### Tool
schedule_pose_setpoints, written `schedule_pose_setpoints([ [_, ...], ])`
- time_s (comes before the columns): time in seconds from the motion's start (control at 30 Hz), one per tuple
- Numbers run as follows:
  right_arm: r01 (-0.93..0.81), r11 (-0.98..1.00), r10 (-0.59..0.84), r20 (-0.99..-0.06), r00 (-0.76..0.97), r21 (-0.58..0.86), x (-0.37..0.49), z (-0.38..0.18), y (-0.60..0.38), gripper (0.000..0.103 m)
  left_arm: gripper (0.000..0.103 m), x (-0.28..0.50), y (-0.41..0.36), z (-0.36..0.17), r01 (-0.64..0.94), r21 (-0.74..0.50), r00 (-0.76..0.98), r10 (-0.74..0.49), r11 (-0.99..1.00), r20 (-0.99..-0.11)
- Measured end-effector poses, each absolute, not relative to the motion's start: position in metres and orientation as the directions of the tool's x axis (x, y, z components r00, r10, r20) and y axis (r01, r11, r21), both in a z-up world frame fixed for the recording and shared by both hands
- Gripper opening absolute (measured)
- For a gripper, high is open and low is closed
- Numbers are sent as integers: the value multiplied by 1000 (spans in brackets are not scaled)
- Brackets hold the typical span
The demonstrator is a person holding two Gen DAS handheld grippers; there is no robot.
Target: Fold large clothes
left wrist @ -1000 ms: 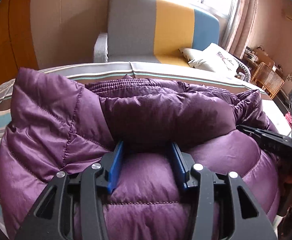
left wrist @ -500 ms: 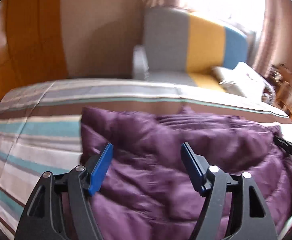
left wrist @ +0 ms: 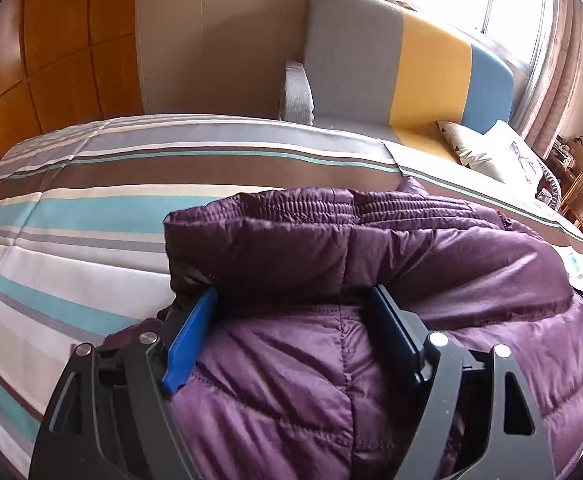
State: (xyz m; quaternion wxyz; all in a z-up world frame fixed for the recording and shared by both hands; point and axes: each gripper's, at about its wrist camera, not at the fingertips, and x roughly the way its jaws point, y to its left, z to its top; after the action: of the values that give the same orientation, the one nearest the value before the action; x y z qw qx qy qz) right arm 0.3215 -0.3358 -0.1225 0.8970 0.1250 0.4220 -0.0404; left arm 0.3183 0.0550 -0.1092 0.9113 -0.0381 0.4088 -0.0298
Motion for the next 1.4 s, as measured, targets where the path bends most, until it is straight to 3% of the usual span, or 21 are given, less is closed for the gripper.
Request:
schedule_pose_setpoints([
  [0.23, 109, 970, 77, -701, 709, 217, 273, -72, -320, 3, 87, 249, 70, -81, 7, -115, 721, -84, 993, -688],
  [0.4, 10, 963, 174, -653, 738, 268, 217, -55, -285, 3, 87, 190, 99, -90, -80, -217, 730, -91, 973, -677],
  [0.57, -94, 957, 255, -647, 719, 273, 170, -56, -238, 3, 91, 154, 119, -112, -177, -265, 701, -68, 948, -710],
  [0.7, -150, 952, 292, -640, 711, 266, 145, -60, -209, 3, 91, 140, 120, -124, -156, -304, 695, -114, 940, -710],
  [0.9, -149, 961, 270, -671, 691, 233, 161, -78, -191, 3, 92, 136, 114, -127, -138, -434, 699, -223, 890, -680],
  [1.03, -147, 968, 251, -727, 640, 206, 178, -106, -185, 3, 95, 140, 105, -130, -139, -420, 711, -204, 897, -672],
  [1.23, -139, 976, 216, -717, 662, 166, 174, -114, -179, 3, 93, 149, 103, -132, -204, -441, 733, -162, 874, -660],
  [1.4, -139, 977, 212, -716, 665, 161, 169, -114, -179, 3, 80, 154, 112, -134, -233, -520, 747, -191, 822, -637],
])
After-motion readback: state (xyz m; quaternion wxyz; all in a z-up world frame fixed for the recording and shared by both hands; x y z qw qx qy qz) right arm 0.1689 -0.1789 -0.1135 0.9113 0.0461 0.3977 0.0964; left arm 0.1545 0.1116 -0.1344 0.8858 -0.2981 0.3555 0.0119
